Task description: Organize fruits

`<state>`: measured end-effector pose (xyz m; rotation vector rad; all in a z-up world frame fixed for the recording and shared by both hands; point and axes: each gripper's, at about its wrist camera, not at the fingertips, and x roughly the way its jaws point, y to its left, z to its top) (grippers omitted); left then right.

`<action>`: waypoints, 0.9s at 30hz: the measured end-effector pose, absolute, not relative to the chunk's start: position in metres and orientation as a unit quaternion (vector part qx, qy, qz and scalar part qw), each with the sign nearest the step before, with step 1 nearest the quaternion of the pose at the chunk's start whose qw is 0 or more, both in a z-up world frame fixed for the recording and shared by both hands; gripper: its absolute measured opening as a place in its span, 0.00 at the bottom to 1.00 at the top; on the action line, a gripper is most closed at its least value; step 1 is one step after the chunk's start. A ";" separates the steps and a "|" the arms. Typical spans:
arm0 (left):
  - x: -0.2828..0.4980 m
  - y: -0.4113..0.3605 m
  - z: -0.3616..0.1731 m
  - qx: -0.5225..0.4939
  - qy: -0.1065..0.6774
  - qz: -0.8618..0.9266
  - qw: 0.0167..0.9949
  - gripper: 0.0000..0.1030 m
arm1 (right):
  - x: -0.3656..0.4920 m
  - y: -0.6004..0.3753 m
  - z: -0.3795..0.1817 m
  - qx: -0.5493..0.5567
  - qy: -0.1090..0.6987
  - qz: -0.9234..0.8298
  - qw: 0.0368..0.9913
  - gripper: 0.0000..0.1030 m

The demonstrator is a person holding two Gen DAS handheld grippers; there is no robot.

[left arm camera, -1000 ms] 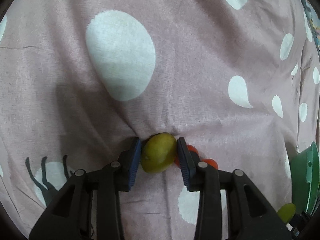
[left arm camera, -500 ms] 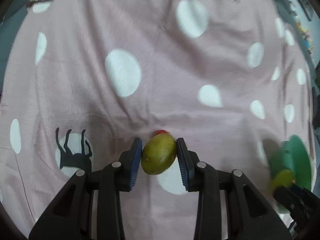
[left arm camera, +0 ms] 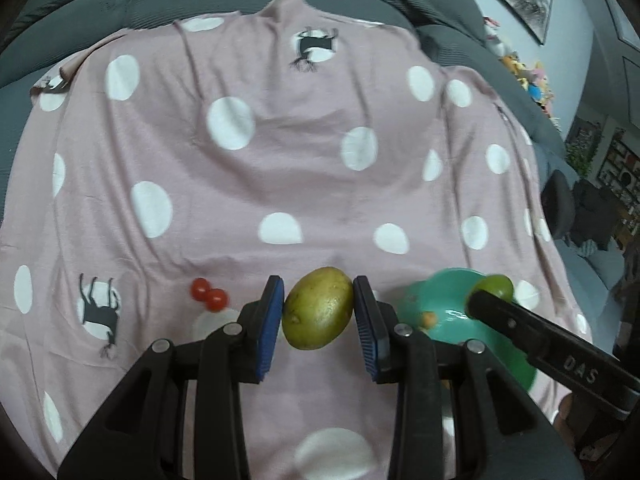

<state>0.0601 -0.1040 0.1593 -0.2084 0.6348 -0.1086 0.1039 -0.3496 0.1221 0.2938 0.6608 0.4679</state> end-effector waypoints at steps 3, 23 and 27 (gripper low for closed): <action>0.055 -0.113 0.162 -0.105 0.311 -0.066 0.942 0.34 | 0.102 -0.358 0.126 0.145 0.313 0.225 0.911 0.42; -0.018 -0.031 0.079 -0.119 0.362 0.018 0.924 0.34 | 0.076 -0.262 0.068 0.040 0.382 0.276 0.881 0.42; -0.010 -0.022 0.063 -0.128 0.376 0.019 0.918 0.34 | 0.081 -0.242 0.032 0.022 0.442 0.272 0.854 0.42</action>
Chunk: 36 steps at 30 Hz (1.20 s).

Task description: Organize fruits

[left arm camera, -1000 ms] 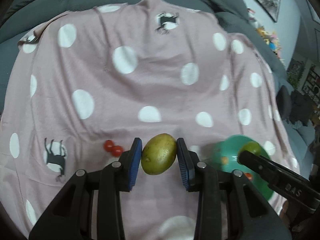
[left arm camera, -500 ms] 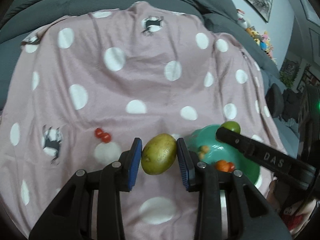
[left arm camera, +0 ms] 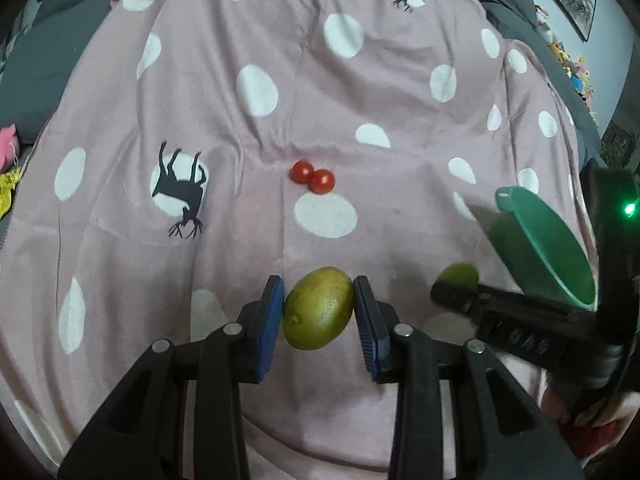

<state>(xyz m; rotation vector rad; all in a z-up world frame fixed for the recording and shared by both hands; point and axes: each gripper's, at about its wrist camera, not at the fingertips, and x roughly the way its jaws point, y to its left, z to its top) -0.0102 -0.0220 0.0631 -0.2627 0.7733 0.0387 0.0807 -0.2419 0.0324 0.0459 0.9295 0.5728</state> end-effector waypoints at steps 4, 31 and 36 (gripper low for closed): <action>-0.007 -0.024 0.052 -0.131 0.393 0.009 0.910 0.34 | 0.084 -0.231 0.018 -0.009 0.454 0.247 0.856 0.42; 0.001 -0.035 0.020 -0.128 0.423 0.023 0.897 0.35 | 0.077 -0.217 0.009 -0.052 0.435 0.226 0.870 0.40; 0.000 -0.037 0.020 -0.122 0.422 0.025 0.898 0.35 | 0.077 -0.216 0.009 -0.052 0.437 0.227 0.869 0.40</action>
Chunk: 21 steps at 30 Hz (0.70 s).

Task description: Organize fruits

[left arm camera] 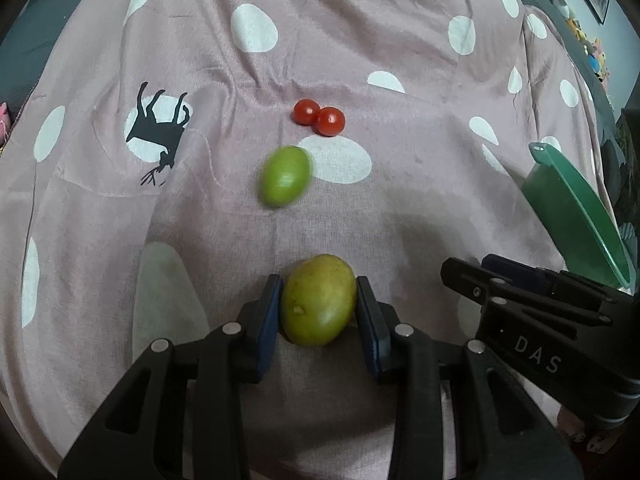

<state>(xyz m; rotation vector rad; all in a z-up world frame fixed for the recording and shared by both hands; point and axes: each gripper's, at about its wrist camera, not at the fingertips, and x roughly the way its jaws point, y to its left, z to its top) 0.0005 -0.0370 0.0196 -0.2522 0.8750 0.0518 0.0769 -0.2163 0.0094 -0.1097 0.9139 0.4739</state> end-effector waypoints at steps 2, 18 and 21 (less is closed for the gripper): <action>0.001 -0.037 0.020 -0.121 0.423 0.025 0.898 0.35 | 0.077 -0.216 0.010 -0.053 0.437 0.227 0.869 0.40; 0.001 -0.037 0.019 -0.124 0.423 0.024 0.897 0.35 | 0.077 -0.216 0.009 -0.058 0.435 0.225 0.870 0.40; 0.001 -0.037 0.019 -0.125 0.423 0.023 0.897 0.35 | 0.076 -0.216 0.009 -0.057 0.436 0.225 0.869 0.40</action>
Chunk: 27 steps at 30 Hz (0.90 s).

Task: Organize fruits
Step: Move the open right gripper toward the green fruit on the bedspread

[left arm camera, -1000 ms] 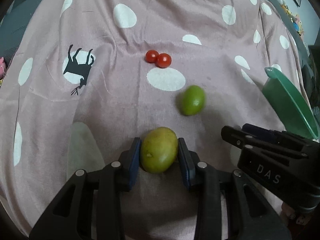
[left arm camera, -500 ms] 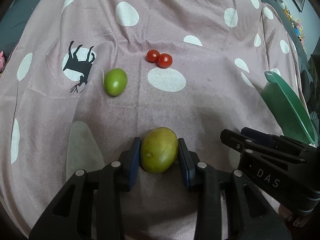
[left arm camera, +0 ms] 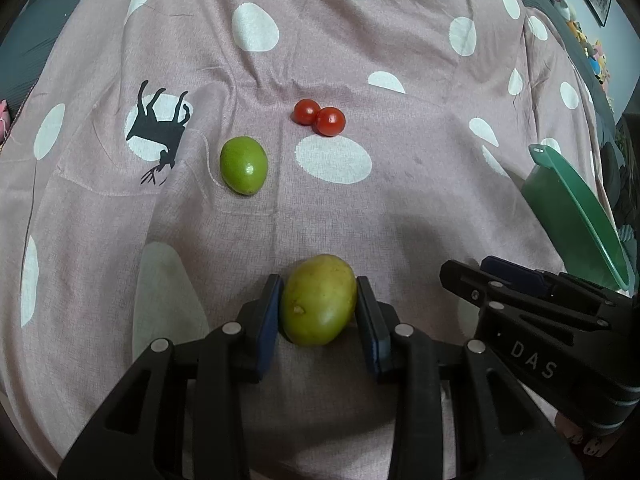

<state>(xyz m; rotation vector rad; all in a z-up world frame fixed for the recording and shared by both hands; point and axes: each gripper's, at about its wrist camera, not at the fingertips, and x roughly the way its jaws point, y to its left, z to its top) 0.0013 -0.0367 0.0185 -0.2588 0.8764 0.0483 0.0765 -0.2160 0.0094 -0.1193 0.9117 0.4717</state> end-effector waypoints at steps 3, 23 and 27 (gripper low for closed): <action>0.002 -0.037 0.018 -0.128 0.423 0.022 0.897 0.35 | 0.076 -0.216 0.009 -0.059 0.435 0.225 0.870 0.40; 0.002 -0.032 0.019 -0.157 0.427 0.009 0.890 0.34 | 0.076 -0.217 0.009 -0.046 0.440 0.234 0.866 0.40; 0.000 -0.026 0.024 -0.178 0.422 0.003 0.889 0.34 | 0.075 -0.221 0.017 -0.029 0.426 0.246 0.870 0.40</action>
